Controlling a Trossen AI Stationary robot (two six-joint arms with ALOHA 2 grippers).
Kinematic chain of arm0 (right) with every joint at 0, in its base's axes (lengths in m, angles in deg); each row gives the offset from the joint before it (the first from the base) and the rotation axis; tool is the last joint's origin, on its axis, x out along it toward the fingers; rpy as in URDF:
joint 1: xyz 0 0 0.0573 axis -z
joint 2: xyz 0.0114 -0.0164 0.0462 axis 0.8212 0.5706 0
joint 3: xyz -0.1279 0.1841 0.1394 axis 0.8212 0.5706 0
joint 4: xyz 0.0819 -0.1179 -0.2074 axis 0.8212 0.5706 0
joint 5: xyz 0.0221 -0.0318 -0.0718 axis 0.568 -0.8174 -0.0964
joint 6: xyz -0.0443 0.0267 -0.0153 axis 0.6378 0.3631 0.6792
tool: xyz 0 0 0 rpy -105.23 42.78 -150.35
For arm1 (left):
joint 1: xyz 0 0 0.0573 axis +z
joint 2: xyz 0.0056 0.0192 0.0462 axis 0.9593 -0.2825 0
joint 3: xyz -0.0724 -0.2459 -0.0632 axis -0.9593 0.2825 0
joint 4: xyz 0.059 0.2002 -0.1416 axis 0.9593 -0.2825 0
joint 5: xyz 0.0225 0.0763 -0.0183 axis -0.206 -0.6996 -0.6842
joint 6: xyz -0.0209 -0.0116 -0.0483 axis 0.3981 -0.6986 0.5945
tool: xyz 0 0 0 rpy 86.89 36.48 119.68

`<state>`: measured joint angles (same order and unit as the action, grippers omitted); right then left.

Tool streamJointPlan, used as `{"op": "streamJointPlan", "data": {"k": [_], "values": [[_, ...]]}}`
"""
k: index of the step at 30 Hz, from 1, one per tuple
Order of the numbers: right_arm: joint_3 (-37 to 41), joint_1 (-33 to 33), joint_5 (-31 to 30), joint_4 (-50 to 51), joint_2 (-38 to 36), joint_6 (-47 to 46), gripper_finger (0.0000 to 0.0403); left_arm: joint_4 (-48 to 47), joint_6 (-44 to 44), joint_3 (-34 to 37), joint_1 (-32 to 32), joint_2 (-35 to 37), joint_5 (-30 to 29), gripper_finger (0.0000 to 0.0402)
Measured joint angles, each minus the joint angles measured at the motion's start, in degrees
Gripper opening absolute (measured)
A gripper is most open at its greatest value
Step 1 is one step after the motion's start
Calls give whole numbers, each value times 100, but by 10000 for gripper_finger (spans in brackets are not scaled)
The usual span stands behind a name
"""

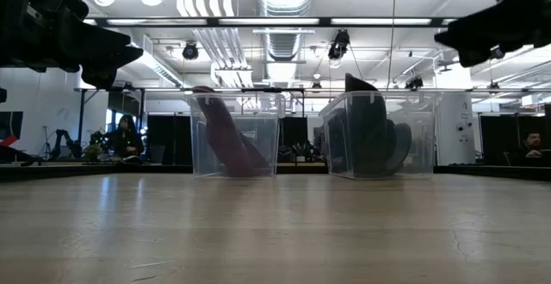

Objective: Pick & Place hat
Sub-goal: Return to Home Position

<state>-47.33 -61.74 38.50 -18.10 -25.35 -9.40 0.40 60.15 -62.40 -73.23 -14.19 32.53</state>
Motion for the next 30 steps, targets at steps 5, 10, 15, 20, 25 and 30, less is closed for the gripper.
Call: {"op": "streamJointPlan", "data": {"k": [5, 10, 15, 20, 25, 30], "values": [[60, -2, -1, 19, -617, 378, 166, 0, 0, 0, 0, 0, 1, 169], [272, -4, -3, -8, -617, 453, 166, -2, 0, 0, 0, -22, 2, 169], [701, -4, 7, -234, -647, 150, 166, 0, 0, 0, 0, -57, 19, 169], [960, -4, 146, -1014, -652, 593, 166, 0, 1, 0, -2, -79, 16, 169], [960, -6, 148, -1023, -564, 761, 166, -2, 0, 0, -2, -103, 15, 169], [960, -6, 146, -1022, -438, 251, 166, -2, 0, 0, -2, -105, 12, 169]]}}
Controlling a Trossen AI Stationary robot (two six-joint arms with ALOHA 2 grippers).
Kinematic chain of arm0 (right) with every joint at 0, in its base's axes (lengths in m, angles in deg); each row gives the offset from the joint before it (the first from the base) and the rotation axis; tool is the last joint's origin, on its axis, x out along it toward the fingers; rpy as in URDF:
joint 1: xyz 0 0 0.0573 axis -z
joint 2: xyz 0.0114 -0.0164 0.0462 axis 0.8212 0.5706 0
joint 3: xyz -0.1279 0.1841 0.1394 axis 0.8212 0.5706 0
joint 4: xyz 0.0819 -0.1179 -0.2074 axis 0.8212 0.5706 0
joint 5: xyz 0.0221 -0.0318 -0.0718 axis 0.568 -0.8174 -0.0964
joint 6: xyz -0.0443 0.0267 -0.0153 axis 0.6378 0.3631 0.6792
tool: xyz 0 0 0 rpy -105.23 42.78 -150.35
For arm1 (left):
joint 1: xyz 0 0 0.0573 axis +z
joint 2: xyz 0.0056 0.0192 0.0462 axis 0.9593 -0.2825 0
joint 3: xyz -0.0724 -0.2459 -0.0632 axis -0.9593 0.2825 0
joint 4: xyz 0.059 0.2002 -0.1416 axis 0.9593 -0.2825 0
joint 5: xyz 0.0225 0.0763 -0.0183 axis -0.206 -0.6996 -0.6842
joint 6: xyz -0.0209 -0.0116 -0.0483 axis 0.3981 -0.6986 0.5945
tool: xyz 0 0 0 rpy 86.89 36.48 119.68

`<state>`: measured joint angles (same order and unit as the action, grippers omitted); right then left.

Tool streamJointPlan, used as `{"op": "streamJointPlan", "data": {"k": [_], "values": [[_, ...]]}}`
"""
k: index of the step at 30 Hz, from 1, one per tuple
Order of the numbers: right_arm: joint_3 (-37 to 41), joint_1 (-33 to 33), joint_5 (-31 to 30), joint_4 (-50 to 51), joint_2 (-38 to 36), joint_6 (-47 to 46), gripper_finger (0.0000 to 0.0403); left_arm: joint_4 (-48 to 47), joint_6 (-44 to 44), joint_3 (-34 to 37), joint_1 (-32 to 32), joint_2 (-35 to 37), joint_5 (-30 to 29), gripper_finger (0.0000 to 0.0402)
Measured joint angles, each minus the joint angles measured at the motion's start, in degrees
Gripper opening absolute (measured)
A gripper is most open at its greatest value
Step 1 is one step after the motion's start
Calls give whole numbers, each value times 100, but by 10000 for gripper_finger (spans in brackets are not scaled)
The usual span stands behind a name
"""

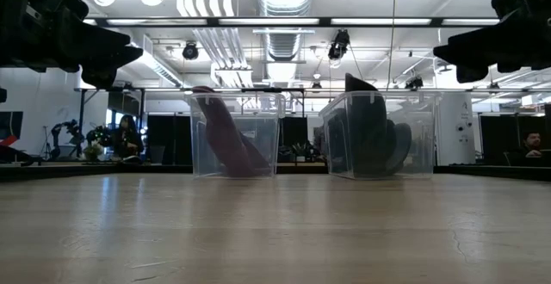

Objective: Pick & Place hat
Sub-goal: Return to Home Position

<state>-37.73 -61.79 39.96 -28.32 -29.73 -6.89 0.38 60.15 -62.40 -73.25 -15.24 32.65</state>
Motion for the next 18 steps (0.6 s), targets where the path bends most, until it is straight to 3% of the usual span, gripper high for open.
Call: {"op": "streamJointPlan", "data": {"k": [8, 18], "values": [[0, 0, -2, 4, 66, -768, 166, 0, 0, 0, 2, 0, -13, 169], [0, 0, -2, 2, 64, -794, 166, 0, 0, 0, 2, 0, -13, 169]]}}
